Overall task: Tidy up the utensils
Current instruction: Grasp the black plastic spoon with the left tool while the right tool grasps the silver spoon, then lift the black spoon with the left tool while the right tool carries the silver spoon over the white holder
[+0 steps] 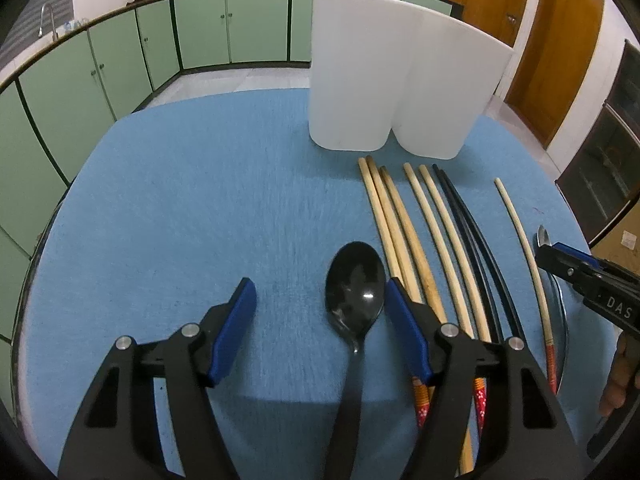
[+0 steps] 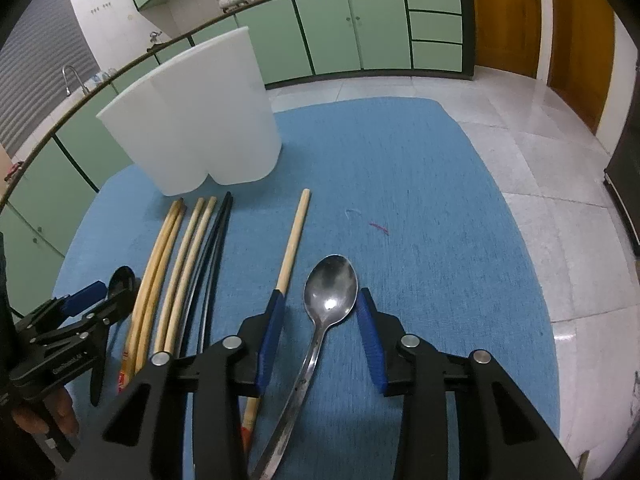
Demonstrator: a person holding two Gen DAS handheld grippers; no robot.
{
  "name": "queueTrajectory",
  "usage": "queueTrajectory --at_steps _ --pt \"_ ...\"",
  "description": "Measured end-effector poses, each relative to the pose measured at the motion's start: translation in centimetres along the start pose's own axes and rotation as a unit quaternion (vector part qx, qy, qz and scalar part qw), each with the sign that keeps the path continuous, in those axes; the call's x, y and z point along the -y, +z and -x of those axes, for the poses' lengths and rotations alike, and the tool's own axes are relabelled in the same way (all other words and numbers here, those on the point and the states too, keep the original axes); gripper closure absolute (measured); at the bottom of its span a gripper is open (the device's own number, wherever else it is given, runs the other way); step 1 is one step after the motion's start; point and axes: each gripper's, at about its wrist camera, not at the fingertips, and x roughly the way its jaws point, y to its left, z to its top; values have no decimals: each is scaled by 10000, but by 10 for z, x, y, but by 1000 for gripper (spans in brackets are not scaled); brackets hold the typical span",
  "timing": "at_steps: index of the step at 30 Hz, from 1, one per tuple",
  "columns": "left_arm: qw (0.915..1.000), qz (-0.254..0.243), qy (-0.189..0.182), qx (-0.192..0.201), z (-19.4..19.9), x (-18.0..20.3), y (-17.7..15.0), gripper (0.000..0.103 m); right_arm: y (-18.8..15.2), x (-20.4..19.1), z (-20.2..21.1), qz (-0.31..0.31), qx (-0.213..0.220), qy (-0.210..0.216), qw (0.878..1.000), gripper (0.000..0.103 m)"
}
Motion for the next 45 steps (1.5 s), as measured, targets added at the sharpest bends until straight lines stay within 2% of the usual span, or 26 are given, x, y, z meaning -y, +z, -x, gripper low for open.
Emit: queueTrajectory --at_steps 2,8,11,13,17,22,27,28,30,34,40,41,43,45 --pt "10000 -17 -3 9 0 2 2 38 0 -3 -2 9 13 -109 9999 73" --pt "9998 -123 127 -1 -6 7 8 36 -2 -9 -3 83 80 -297 9995 75" --pt "9998 -29 171 59 -6 9 8 49 -3 -12 -3 113 110 -321 9994 76" --pt "9999 49 113 105 -3 4 8 69 -4 -12 -2 99 137 -289 9994 76" --pt "9989 276 -283 234 5 -4 5 69 -8 -7 9 90 360 -95 9993 76" --pt "9947 307 -435 883 26 -6 8 69 -7 -2 34 166 966 154 9951 76" --pt "9852 258 -537 1607 52 -2 26 69 7 -4 60 380 1576 311 9863 77" --pt "9830 262 -572 1723 56 0 31 69 10 -5 63 416 1651 379 9847 101" --pt "9778 241 -612 1990 66 6 42 69 21 -6 68 478 1785 405 9819 103" --pt "9723 139 -667 2236 72 15 56 69 32 -15 62 667 1705 395 9823 103" --pt "9785 209 -660 1942 54 14 50 69 29 -7 36 466 1174 282 9916 101" --pt "9796 248 -657 1882 51 11 47 69 30 -4 30 388 1046 350 9931 96" --pt "9815 320 -644 1776 44 7 43 69 31 -3 21 318 937 399 9943 94" --pt "9831 332 -602 1697 37 3 43 69 32 -5 11 334 813 426 9952 83"
